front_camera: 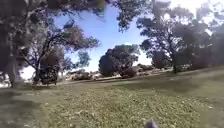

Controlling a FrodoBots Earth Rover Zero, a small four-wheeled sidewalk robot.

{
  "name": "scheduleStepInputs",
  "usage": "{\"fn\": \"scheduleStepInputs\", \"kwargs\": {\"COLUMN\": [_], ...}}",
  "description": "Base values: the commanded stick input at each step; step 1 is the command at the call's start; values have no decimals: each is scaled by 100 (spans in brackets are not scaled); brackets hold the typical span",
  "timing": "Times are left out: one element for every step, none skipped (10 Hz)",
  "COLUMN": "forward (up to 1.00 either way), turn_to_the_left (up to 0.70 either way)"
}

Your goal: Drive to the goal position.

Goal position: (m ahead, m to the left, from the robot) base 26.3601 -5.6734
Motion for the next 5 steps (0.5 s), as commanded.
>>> {"fn": "scheduleStepInputs", "kwargs": {"forward": [70, 70, 70, 70, 70], "turn_to_the_left": [0, 0, 0, 0, 2]}}
